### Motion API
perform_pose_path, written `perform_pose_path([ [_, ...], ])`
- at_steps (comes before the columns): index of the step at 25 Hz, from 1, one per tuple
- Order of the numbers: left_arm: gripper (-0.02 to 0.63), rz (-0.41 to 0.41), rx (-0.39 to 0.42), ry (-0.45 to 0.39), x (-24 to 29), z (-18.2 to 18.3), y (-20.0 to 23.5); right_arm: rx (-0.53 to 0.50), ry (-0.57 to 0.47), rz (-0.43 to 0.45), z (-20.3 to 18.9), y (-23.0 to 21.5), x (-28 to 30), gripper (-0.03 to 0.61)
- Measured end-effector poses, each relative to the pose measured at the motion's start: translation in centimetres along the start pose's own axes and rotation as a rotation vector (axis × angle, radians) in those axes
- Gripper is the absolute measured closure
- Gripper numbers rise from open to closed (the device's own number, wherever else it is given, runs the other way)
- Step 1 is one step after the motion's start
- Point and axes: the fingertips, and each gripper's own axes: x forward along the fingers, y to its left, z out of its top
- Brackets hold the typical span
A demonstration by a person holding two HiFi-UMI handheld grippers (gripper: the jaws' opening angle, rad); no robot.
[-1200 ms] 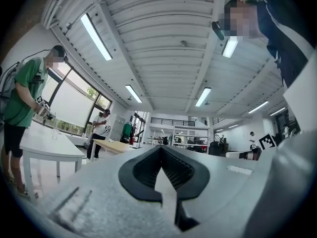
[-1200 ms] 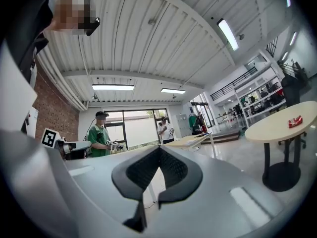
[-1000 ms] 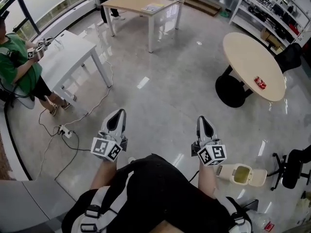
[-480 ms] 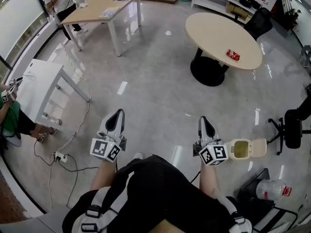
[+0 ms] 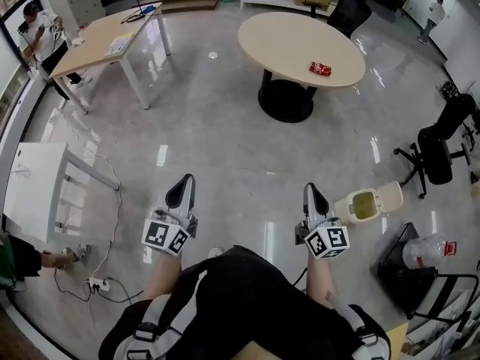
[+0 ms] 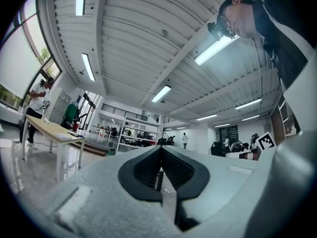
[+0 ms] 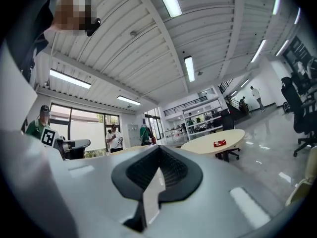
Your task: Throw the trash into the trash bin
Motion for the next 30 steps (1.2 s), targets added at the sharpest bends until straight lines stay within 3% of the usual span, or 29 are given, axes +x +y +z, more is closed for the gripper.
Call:
perform_pose_path([
  [4,0.614,-0.071,-0.02,0.007,1.3,-0.1,0.0,-0.005,-0.009,-0.048,0.1,0.6,-0.6,0.575],
  [9,0.612,-0.098,-0.12,-0.025,2.8,0.1,1.4,-0.069,0.003,-0.105,-0.2,1.6,-0.8,0.575],
  [15,0.612,-0.198,-0.094,-0.017,4.2,0.4,1.3,-0.082,-0.034,-0.171,0.7,2.9,-0.6,0.575],
  [19,0.614,-0.235,-0.118,-0.019,4.9,0.6,2.2,-0.088,-0.071,-0.222,1.8,3.3,-0.7,0.575],
  [25,0.612,-0.302,-0.081,0.013,4.9,-0.9,0.8,-0.086,-0.055,-0.297,1.3,3.5,-3.1,0.575],
  [30,0.613,-0.323,-0.136,0.027,5.5,-2.3,0.9,-0.07,-0.04,-0.319,0.7,3.5,-4.0,0.575],
])
